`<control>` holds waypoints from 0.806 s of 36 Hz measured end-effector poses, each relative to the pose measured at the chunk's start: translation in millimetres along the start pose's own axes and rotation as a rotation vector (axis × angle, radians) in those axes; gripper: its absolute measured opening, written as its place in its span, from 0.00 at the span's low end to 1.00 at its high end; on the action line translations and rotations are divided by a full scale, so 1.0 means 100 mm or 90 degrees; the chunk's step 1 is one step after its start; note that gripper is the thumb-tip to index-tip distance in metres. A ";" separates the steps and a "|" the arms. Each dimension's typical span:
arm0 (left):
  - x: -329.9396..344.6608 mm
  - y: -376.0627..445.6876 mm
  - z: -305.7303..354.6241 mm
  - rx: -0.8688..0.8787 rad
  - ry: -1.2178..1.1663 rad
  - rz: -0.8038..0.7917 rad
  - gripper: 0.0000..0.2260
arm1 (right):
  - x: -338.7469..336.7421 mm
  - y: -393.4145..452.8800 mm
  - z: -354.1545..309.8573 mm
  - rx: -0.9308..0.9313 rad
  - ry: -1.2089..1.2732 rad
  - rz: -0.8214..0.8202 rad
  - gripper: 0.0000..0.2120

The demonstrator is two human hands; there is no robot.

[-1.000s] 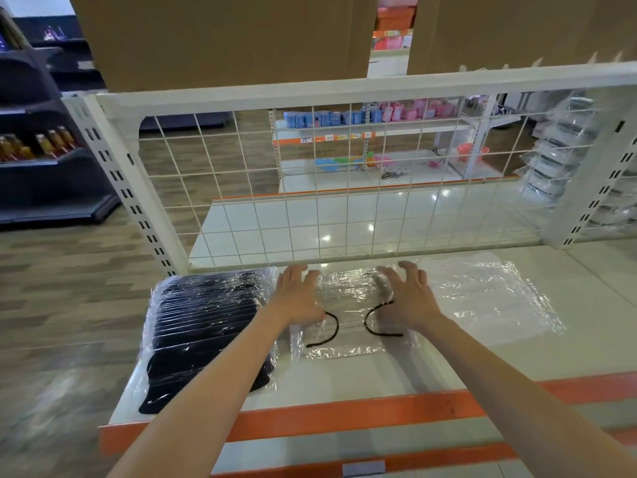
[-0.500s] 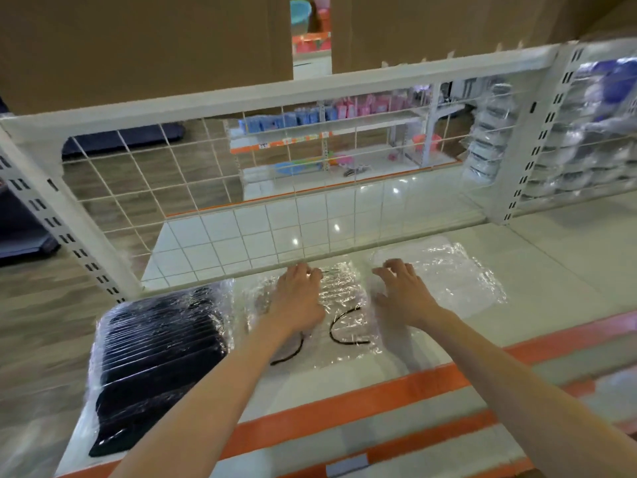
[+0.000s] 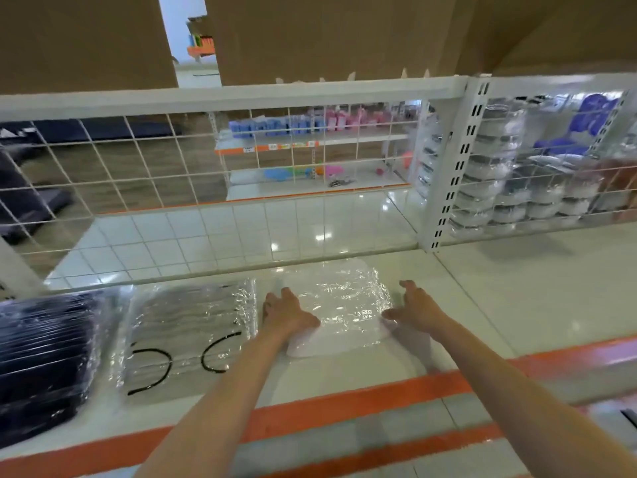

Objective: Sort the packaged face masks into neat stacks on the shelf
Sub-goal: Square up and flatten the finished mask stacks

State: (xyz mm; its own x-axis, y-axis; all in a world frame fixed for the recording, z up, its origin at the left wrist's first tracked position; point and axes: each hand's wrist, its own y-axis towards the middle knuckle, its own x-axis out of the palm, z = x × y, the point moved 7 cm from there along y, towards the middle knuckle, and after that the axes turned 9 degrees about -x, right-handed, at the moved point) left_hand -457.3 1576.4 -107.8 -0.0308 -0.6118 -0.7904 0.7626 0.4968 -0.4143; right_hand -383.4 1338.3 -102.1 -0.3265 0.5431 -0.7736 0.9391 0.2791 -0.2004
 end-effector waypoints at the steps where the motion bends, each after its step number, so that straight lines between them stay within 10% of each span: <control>1: 0.00 0.00 0.00 -0.010 -0.017 0.012 0.41 | 0.02 0.03 0.03 -0.003 0.052 -0.006 0.42; 7: 0.00 0.05 0.02 -0.038 -0.229 0.027 0.46 | 0.18 0.18 -0.01 0.001 0.364 -0.040 0.44; 12: 0.05 0.09 -0.04 -0.069 -0.335 0.002 0.41 | 0.21 0.28 0.07 0.025 0.351 -0.026 0.16; 19: 0.11 0.04 -0.07 -0.051 -0.506 -0.083 0.43 | 0.21 0.34 0.09 0.027 0.401 -0.065 0.13; 24: 0.05 -0.11 -0.01 0.079 -0.562 -0.109 0.25 | 0.15 0.38 0.15 -0.031 0.353 0.020 0.54; 29: -0.05 -0.23 -0.03 0.145 -0.561 -0.098 0.20 | 0.01 0.20 0.07 -0.178 0.487 -0.010 0.56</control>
State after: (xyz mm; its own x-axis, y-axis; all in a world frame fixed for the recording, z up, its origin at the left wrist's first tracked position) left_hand -476.3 1569.9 -96.0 0.2894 -0.9550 -0.0658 0.9023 0.2951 -0.3144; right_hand -363.8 1339.0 -111.2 -0.4175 0.8998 -0.1265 0.9053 0.4239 0.0276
